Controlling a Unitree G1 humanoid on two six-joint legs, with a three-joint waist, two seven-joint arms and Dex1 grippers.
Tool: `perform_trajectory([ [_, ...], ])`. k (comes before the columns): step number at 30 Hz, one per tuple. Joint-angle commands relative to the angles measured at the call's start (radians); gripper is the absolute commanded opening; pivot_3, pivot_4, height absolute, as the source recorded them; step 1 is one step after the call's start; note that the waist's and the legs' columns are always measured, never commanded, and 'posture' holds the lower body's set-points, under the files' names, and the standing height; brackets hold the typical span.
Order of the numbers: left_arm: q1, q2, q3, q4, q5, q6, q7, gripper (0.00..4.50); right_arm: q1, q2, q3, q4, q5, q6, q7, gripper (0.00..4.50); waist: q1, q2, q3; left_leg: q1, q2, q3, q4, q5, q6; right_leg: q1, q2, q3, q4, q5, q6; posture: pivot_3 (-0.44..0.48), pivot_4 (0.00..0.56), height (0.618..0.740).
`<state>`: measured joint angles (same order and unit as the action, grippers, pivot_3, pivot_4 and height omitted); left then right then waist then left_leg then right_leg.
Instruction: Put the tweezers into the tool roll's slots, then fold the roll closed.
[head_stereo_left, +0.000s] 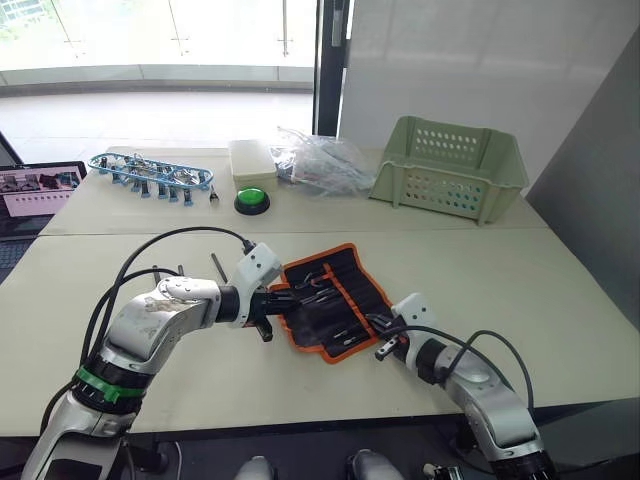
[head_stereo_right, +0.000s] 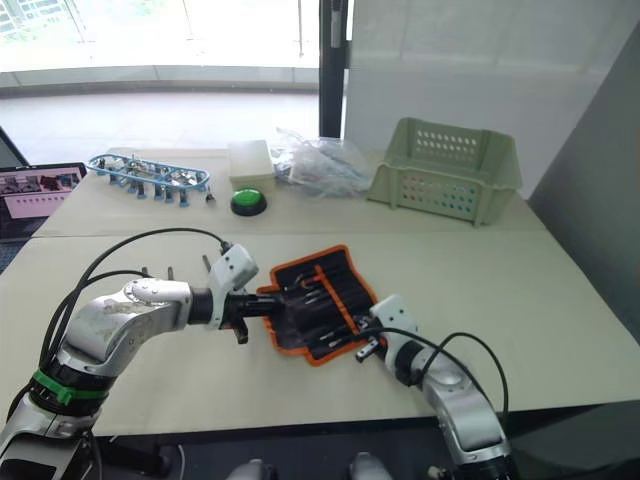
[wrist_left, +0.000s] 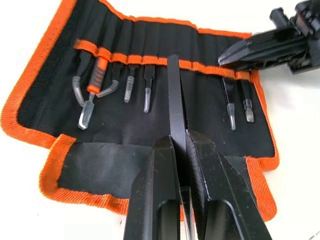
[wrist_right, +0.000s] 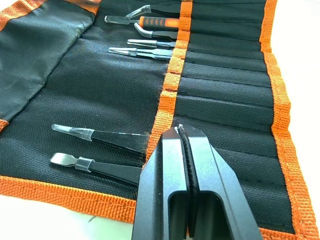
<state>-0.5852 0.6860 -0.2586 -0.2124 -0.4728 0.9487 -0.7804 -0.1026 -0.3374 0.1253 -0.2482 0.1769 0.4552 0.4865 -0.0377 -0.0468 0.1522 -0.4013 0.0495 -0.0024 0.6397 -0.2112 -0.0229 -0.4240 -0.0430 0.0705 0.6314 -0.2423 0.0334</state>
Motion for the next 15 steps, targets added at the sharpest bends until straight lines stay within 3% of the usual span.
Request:
perform_trajectory([
  [1,-0.056,0.002,-0.033,0.014,0.038,0.015,-0.017,0.04,0.025,0.002,0.009,-0.006,-0.008,0.031,-0.014,0.00,0.000,0.000,0.000,0.000,0.000,0.000,0.000,0.000,0.000,0.000,0.000,0.000,0.000,0.000,0.000,0.000,0.150,0.725],
  [7,-0.125,-0.006,-0.084,0.063,0.083,0.057,-0.034,0.04,0.030,0.004,0.008,-0.011,-0.006,0.033,-0.026,0.00,-0.002,0.000,0.000,-0.001,0.000,0.000,0.000,0.000,0.000,-0.001,0.000,0.000,0.000,0.000,0.000,0.000,0.150,0.725],
  [15,-0.199,-0.029,-0.137,0.140,0.179,-0.005,-0.058,0.04,0.024,0.014,0.014,-0.003,-0.006,0.029,-0.037,0.00,-0.002,0.000,0.000,-0.001,0.000,0.000,0.000,0.000,0.001,-0.001,0.000,0.000,0.000,0.000,0.000,0.000,0.150,0.725],
])
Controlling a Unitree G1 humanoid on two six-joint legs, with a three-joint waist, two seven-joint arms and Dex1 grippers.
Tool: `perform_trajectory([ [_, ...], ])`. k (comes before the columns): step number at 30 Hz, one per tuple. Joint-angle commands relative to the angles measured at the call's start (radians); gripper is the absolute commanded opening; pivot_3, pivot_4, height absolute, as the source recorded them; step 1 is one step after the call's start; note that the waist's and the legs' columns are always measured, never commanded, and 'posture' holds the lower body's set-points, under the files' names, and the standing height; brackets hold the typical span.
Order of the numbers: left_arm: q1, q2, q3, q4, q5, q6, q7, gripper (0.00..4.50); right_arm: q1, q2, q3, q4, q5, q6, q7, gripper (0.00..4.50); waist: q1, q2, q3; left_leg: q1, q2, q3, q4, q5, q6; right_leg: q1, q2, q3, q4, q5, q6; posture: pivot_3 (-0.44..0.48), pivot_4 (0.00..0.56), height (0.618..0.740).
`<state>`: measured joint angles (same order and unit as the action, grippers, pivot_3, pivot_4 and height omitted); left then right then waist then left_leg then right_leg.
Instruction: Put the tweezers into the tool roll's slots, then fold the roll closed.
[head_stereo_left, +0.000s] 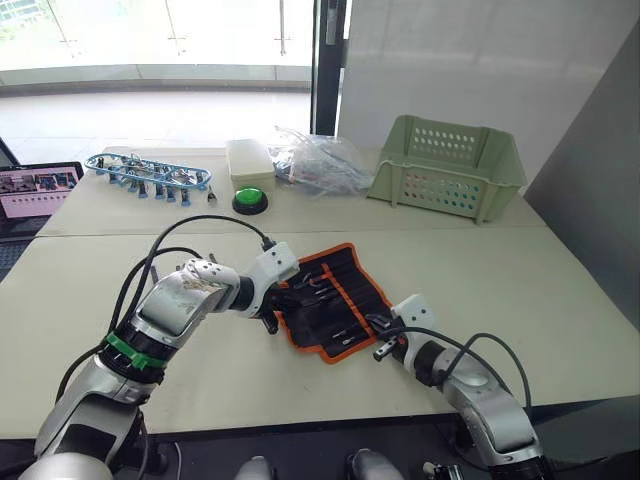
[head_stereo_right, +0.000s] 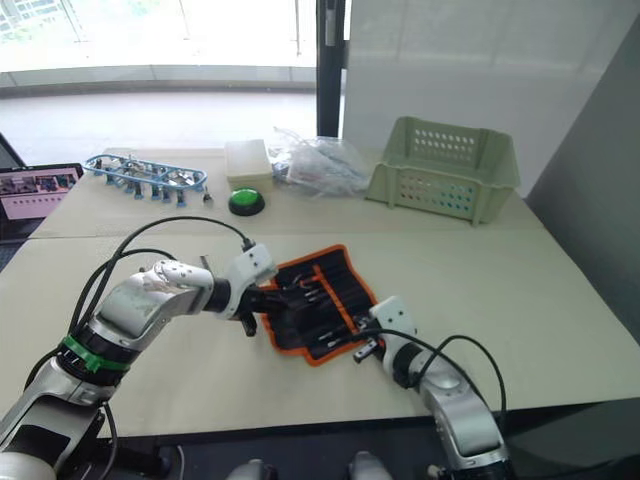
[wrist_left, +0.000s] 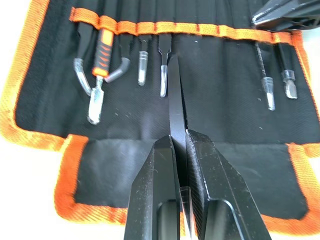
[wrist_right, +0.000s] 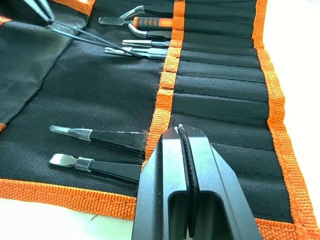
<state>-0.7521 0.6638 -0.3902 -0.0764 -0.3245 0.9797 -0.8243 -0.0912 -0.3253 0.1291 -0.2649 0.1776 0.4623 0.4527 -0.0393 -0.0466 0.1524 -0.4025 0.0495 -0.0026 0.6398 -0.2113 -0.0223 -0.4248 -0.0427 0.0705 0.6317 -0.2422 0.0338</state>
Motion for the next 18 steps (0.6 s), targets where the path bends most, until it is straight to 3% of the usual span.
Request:
perform_trajectory([
  [1,-0.036,-0.008,-0.012,0.002,0.035,-0.039,-0.025,0.04,0.013,0.003,0.010,0.014,-0.007,0.021,-0.004,0.00,0.000,0.000,0.000,0.000,0.000,0.000,0.000,0.000,0.000,0.000,0.000,0.000,0.000,0.000,0.000,0.000,0.150,0.725],
  [18,-0.086,-0.054,-0.124,0.031,0.175,-0.105,-0.096,0.04,0.028,0.035,0.035,0.006,-0.015,0.008,-0.031,0.00,0.001,0.000,0.000,0.000,0.000,0.000,0.001,0.000,0.000,0.001,0.000,0.000,0.001,0.000,0.000,0.000,0.150,0.725],
])
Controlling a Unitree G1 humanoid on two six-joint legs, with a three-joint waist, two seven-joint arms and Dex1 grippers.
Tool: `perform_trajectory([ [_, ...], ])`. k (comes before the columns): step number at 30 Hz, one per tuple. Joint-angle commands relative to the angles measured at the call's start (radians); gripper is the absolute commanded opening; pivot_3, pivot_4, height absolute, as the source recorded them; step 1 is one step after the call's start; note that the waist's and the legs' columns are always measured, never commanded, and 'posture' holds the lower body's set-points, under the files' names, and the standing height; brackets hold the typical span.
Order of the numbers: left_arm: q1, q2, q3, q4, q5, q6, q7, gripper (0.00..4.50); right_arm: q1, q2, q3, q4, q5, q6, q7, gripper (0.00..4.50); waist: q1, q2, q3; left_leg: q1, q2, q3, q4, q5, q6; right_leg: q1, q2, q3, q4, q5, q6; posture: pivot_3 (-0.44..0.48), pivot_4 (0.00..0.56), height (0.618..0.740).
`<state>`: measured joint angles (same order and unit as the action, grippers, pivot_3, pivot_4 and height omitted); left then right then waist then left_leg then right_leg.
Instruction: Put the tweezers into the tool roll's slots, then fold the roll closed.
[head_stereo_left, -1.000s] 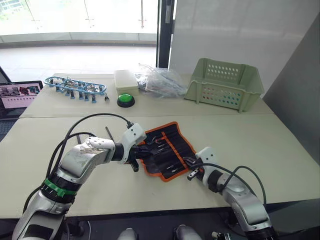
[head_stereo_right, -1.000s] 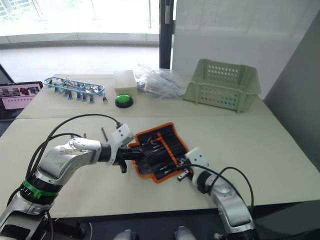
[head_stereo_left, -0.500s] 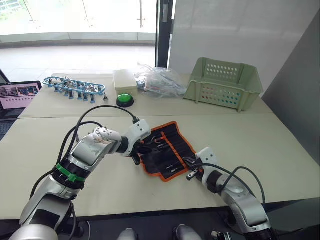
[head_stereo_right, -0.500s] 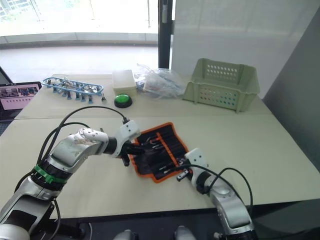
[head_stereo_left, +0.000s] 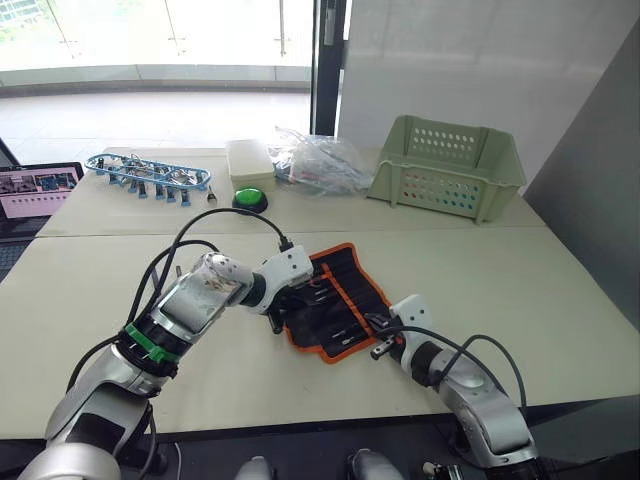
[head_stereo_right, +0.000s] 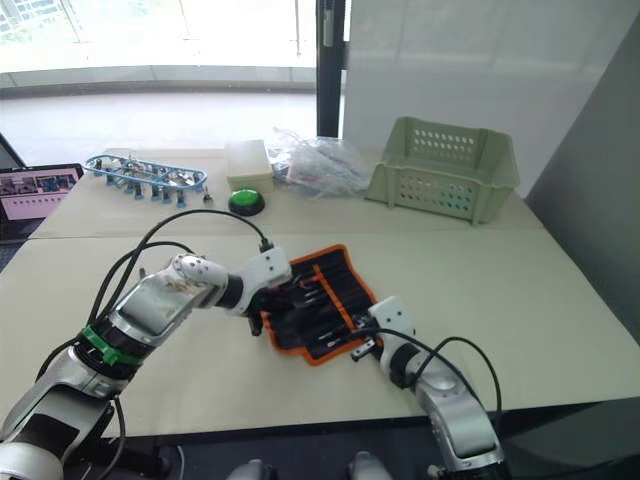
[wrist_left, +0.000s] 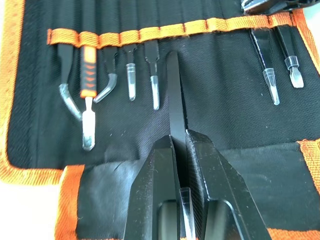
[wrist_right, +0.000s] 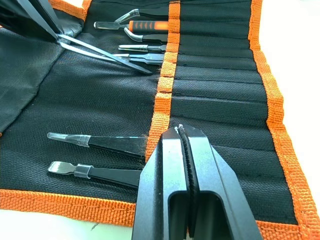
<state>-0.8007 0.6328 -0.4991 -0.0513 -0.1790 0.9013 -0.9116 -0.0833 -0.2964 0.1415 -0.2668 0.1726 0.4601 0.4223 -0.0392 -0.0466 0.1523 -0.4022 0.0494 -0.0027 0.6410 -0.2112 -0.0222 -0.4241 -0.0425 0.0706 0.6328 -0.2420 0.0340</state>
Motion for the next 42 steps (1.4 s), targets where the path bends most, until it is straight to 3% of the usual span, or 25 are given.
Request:
perform_trajectory([
  [1,-0.044,-0.035,-0.019,0.016,0.037,-0.031,-0.009,0.04,0.021,0.007,0.024,0.009,-0.011,0.009,-0.002,0.00,0.000,0.000,0.000,0.000,0.000,0.000,0.000,0.000,0.000,0.000,0.000,0.000,0.000,0.000,0.000,0.000,0.150,0.725],
  [17,-0.079,-0.215,-0.041,0.180,0.140,-0.160,0.004,0.04,0.033,0.011,0.027,-0.006,-0.019,0.011,-0.011,0.00,0.003,0.000,0.000,0.000,0.000,0.000,0.002,0.000,0.000,0.001,0.000,0.000,0.002,0.000,0.001,0.000,0.150,0.725],
  [25,-0.058,-0.355,-0.007,0.341,0.194,-0.328,0.096,0.04,0.028,0.012,0.030,-0.008,-0.025,0.014,-0.009,0.00,0.014,0.000,0.000,0.000,-0.001,0.000,0.003,0.000,0.000,0.001,0.000,0.000,0.002,0.001,0.001,0.000,0.150,0.725],
  [38,-0.015,-0.376,0.108,0.398,0.195,-0.435,0.125,0.04,0.030,0.012,0.028,-0.012,-0.033,0.018,-0.009,0.00,0.020,0.001,0.000,0.003,-0.001,0.000,0.006,0.000,0.000,0.001,0.000,0.001,0.008,0.001,0.001,0.000,0.150,0.725],
  [39,-0.010,-0.372,0.130,0.375,0.176,-0.424,0.115,0.84,0.030,0.011,0.028,-0.012,-0.033,0.018,-0.008,0.00,0.019,0.001,0.000,0.003,-0.001,0.000,0.006,0.000,0.000,0.001,0.000,0.001,0.008,0.001,0.001,0.000,0.150,0.725],
  [42,0.007,-0.336,0.197,0.273,0.134,-0.375,0.096,1.63,0.033,0.011,0.029,-0.014,-0.034,0.019,-0.009,0.00,0.015,0.001,0.000,0.002,-0.001,0.000,0.005,0.000,0.000,0.000,0.000,0.001,0.009,0.000,0.001,0.000,0.150,0.725],
])
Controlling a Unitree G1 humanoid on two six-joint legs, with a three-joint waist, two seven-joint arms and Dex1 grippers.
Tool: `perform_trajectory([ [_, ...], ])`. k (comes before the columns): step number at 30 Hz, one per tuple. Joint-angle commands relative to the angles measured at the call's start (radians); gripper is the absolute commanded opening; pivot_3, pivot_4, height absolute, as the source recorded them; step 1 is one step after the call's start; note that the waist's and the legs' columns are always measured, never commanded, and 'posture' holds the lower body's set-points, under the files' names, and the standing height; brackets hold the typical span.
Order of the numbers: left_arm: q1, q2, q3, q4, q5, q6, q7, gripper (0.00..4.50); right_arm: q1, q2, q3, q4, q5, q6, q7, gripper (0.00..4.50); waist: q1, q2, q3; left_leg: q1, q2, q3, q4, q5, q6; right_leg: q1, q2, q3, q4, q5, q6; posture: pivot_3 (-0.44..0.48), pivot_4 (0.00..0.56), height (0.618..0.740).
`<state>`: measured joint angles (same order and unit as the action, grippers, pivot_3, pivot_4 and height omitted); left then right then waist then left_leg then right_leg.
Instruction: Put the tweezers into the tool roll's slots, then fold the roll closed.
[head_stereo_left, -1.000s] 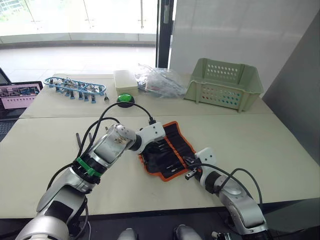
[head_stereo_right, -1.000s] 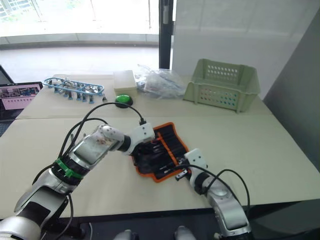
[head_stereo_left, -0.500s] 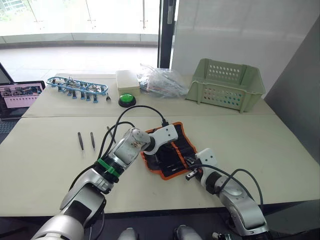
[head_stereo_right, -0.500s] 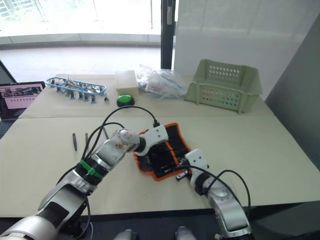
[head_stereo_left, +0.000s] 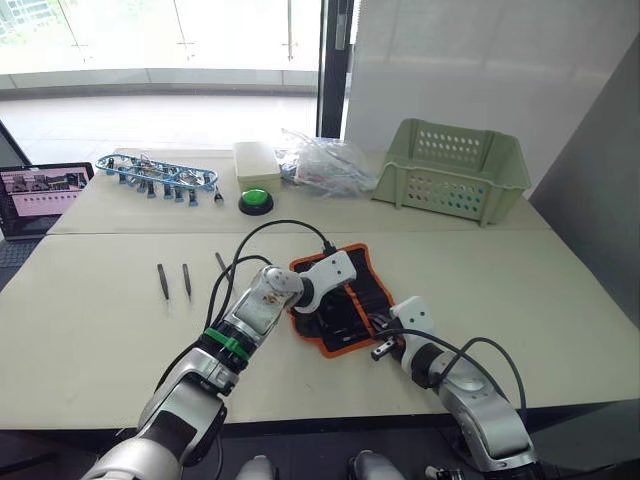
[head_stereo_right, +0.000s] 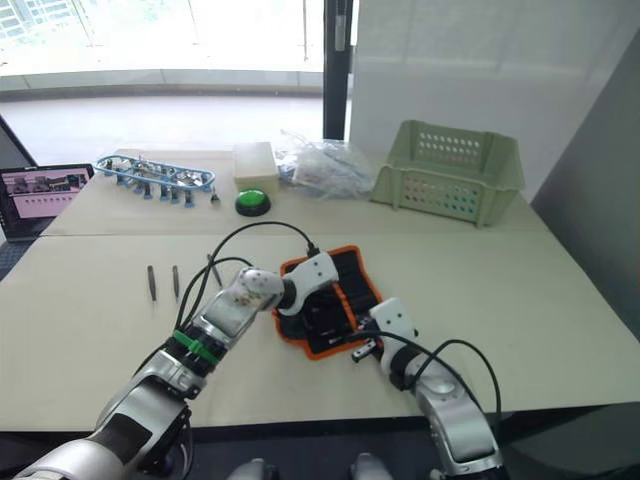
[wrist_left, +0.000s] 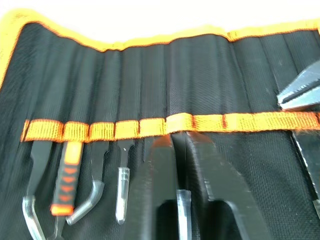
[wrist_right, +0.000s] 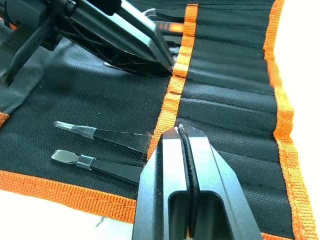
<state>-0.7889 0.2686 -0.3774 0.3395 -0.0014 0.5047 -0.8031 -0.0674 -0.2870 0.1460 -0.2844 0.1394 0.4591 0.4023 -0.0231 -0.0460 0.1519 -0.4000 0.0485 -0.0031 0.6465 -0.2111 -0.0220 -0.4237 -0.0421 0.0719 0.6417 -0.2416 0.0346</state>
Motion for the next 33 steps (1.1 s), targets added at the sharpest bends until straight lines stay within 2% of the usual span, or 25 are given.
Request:
perform_trajectory([
  [1,0.000,0.044,0.096,-0.151,-0.053,0.035,-0.012,1.99,0.017,0.001,0.025,0.003,-0.002,0.021,0.010,0.00,-0.003,0.000,0.000,0.000,0.000,0.000,0.000,0.000,0.000,0.000,0.000,0.000,0.000,0.000,0.000,0.000,0.150,0.725],
  [5,0.069,0.146,0.217,-0.361,-0.146,0.160,-0.039,3.45,0.022,-0.004,0.028,0.002,-0.006,0.020,0.011,0.00,-0.012,0.000,0.000,0.000,0.000,0.000,0.000,0.000,0.000,0.000,0.000,0.000,0.000,0.000,0.000,0.000,0.150,0.725],
  [6,0.087,0.164,0.242,-0.403,-0.169,0.190,-0.041,3.63,0.024,-0.006,0.028,0.003,-0.007,0.019,0.011,0.00,-0.018,0.000,0.000,0.000,0.000,0.000,-0.001,0.000,0.000,0.000,0.000,0.000,0.000,0.000,0.000,0.000,0.150,0.725],
  [8,0.143,0.211,0.306,-0.494,-0.215,0.241,-0.039,4.37,0.024,-0.007,0.027,0.004,-0.006,0.018,0.013,0.00,-0.022,0.001,0.000,0.001,0.001,0.000,-0.001,0.000,0.000,0.000,0.000,0.000,0.000,0.000,0.000,0.000,0.150,0.725],
  [9,0.178,0.237,0.339,-0.530,-0.227,0.250,-0.033,4.47,0.023,-0.007,0.027,0.006,-0.006,0.018,0.013,0.00,-0.021,0.001,0.000,0.001,0.001,0.000,-0.002,0.000,0.000,0.000,0.000,0.000,0.000,0.000,-0.001,0.000,0.150,0.725],
  [13,0.450,0.364,0.546,-0.635,-0.207,0.176,0.013,4.47,0.009,-0.018,0.021,0.020,-0.003,0.019,0.027,0.00,-0.030,0.001,0.000,0.003,0.001,0.001,-0.002,0.000,0.000,0.001,0.000,0.001,0.000,-0.001,-0.001,0.000,0.150,0.725],
  [18,0.694,0.373,0.770,-0.710,-0.235,0.157,0.098,4.47,0.005,-0.039,0.010,0.025,0.004,0.015,0.051,0.00,-0.016,-0.001,0.000,0.004,0.002,0.000,-0.003,0.000,0.000,0.001,0.000,-0.001,0.002,-0.002,-0.003,0.000,0.150,0.725],
  [22,0.902,0.279,0.991,-0.792,-0.298,0.204,0.177,4.47,-0.008,-0.044,0.008,0.044,0.006,0.010,0.065,0.00,-0.016,-0.002,0.000,0.006,0.002,0.002,-0.002,0.000,0.000,0.002,-0.002,-0.001,0.000,-0.002,-0.003,0.000,0.150,0.725],
  [25,1.049,0.196,1.081,-0.865,-0.341,0.201,0.203,4.47,-0.020,-0.046,0.005,0.064,0.008,0.006,0.078,0.00,-0.019,-0.002,-0.001,0.007,0.003,0.003,-0.002,0.000,0.000,0.002,-0.003,-0.001,0.000,-0.002,-0.004,0.000,0.150,0.725],
  [29,1.166,0.068,1.131,-0.957,-0.358,0.177,0.307,4.47,-0.036,-0.053,-0.003,0.099,0.007,-0.004,0.099,0.00,-0.017,-0.004,-0.002,0.007,0.003,0.003,-0.003,0.000,-0.001,0.003,-0.003,-0.001,0.000,-0.004,-0.007,0.000,0.150,0.725],
  [33,1.209,0.000,1.130,-1.001,-0.363,0.173,0.391,4.47,-0.038,-0.056,0.001,0.119,0.005,-0.012,0.117,0.00,-0.009,-0.005,-0.002,0.010,0.003,0.003,-0.002,0.000,-0.001,0.004,-0.002,-0.001,0.001,-0.007,-0.012,0.000,0.150,0.725],
])
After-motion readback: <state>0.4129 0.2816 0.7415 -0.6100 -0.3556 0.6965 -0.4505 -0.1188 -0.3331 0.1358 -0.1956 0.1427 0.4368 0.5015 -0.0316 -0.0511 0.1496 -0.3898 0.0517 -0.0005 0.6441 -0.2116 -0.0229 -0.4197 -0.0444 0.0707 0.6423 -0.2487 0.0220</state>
